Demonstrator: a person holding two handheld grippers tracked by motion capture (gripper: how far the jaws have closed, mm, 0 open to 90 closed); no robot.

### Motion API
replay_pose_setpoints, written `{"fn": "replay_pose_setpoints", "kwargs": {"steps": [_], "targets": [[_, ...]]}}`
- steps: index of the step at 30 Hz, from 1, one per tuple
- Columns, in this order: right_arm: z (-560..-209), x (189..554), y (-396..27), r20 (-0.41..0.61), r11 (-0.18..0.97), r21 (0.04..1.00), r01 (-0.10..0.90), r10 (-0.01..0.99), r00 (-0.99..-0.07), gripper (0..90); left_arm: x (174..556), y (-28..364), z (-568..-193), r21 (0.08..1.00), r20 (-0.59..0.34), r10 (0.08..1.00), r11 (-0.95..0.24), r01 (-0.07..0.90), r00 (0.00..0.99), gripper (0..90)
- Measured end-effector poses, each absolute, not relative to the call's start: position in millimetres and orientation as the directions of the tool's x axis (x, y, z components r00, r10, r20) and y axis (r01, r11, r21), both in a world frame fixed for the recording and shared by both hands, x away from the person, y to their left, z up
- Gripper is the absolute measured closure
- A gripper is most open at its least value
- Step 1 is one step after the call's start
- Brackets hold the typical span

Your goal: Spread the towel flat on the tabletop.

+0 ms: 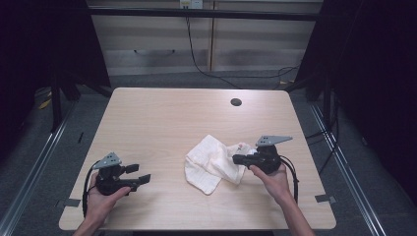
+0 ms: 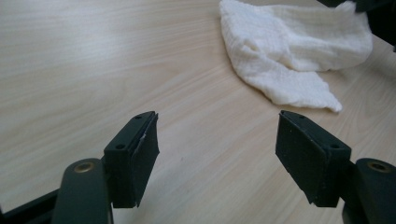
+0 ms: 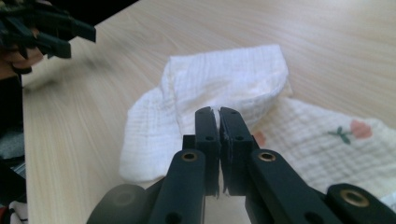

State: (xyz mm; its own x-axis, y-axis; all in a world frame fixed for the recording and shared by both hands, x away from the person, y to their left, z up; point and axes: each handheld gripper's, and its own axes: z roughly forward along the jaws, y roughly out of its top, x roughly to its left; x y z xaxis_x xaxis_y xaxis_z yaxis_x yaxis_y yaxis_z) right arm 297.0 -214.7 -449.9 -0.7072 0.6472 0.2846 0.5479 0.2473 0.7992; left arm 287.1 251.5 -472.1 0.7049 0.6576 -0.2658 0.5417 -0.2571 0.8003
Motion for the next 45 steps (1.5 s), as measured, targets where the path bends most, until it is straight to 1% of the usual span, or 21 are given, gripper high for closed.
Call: {"fn": "replay_pose_setpoints", "kwargs": {"steps": [4,6,8,9,10,12,15,16,25,27,29,30,31,33,35,39,40,41,42,43,45], "targets": [[-467.0,299.6,-214.6,0.283,0.276,0.773,0.571,0.656,-0.700,87.1,297.4,234.2,-464.5,0.808,-0.245,0.638,-0.283,0.518,0.730,30.1],[-473.9,300.0,-213.4,0.296,0.274,0.764,0.585,0.656,-0.694,87.1,306.3,222.1,-464.1,0.804,-0.257,0.620,-0.289,0.520,0.741,30.1],[-475.4,298.8,-211.8,0.290,0.283,0.759,0.586,0.660,-0.694,87.1,314.9,206.2,-467.2,0.791,-0.267,0.607,-0.306,0.531,0.748,29.6],[-475.4,298.8,-211.8,0.290,0.283,0.759,0.586,0.660,-0.694,87.1,314.9,206.2,-467.2,0.791,-0.267,0.607,-0.306,0.531,0.748,29.6],[-474.0,297.6,-212.5,0.289,0.277,0.765,0.581,0.659,-0.694,87.1,320.3,190.0,-472.9,0.778,-0.292,0.585,-0.315,0.544,0.757,29.9],[-472.6,297.1,-215.1,0.292,0.264,0.774,0.576,0.659,-0.693,87.1,323.8,175.5,-478.3,0.769,-0.287,0.573,-0.340,0.541,0.768,30.0],[-472.3,295.8,-218.6,0.296,0.256,0.774,0.579,0.662,-0.689,87.1,329.6,165.3,-484.2,0.759,-0.294,0.564,-0.352,0.547,0.772,32.1],[-472.5,295.4,-219.0,0.293,0.257,0.776,0.576,0.662,-0.690,87.1,335.4,159.5,-487.7,0.751,-0.311,0.554,-0.355,0.557,0.772,32.9],[-472.3,295.9,-220.8,0.293,0.254,0.779,0.573,0.660,-0.691,87.0,362.9,130.2,-501.4,0.731,-0.301,0.580,-0.369,0.573,0.757,42.4],[-472.1,296.0,-220.9,0.296,0.252,0.780,0.573,0.659,-0.692,87.0,367.0,126.9,-504.5,0.727,-0.312,0.577,-0.366,0.580,0.755,52.6],[-471.0,296.0,-221.1,0.296,0.249,0.780,0.575,0.662,-0.689,87.0,368.0,125.8,-504.7,0.734,-0.310,0.571,-0.364,0.573,0.760,68.3],[-471.0,296.0,-221.1,0.296,0.249,0.780,0.575,0.662,-0.689,87.0,368.6,125.7,-503.8,0.739,-0.308,0.563,-0.366,0.566,0.767,68.3],[-468.9,296.1,-221.8,0.294,0.246,0.784,0.570,0.661,-0.690,87.0,368.8,125.8,-499.6,0.750,-0.307,0.560,-0.355,0.558,0.770,82.8],[-466.6,296.8,-222.6,0.291,0.242,0.788,0.565,0.663,-0.690,87.1,369.1,129.7,-491.6,0.769,-0.299,0.574,-0.328,0.549,0.762,85.4],[-462.9,298.4,-224.2,0.284,0.239,0.795,0.558,0.666,-0.690,87.0,370.4,133.1,-486.7,0.778,-0.299,0.577,-0.314,0.544,0.760,86.1],[-453.8,302.3,-229.3,0.276,0.219,0.811,0.542,0.674,-0.685,87.1,377.4,152.9,-450.5,0.832,-0.214,0.622,-0.288,0.474,0.753,86.3],[-453.8,302.3,-229.3,0.276,0.219,0.811,0.542,0.674,-0.685,87.1,377.4,152.9,-450.5,0.832,-0.214,0.622,-0.288,0.474,0.753,86.3],[-447.0,305.0,-232.1,0.268,0.206,0.824,0.528,0.680,-0.683,87.1,378.7,158.9,-434.5,0.851,-0.174,0.629,-0.291,0.437,0.757,86.3],[-444.4,305.9,-232.8,0.267,0.202,0.827,0.525,0.682,-0.681,87.1,378.4,161.1,-426.6,0.861,-0.139,0.638,-0.300,0.411,0.757,86.3],[-444.4,305.9,-232.8,0.267,0.202,0.827,0.525,0.682,-0.681,87.1,378.4,161.1,-426.6,0.861,-0.139,0.638,-0.300,0.411,0.757,86.3],[-433.4,307.8,-234.7,0.253,0.188,0.845,0.501,0.685,-0.683,87.1,369.7,165.3,-408.2,0.893,-0.081,0.632,-0.298,0.338,0.770,86.3]]}}
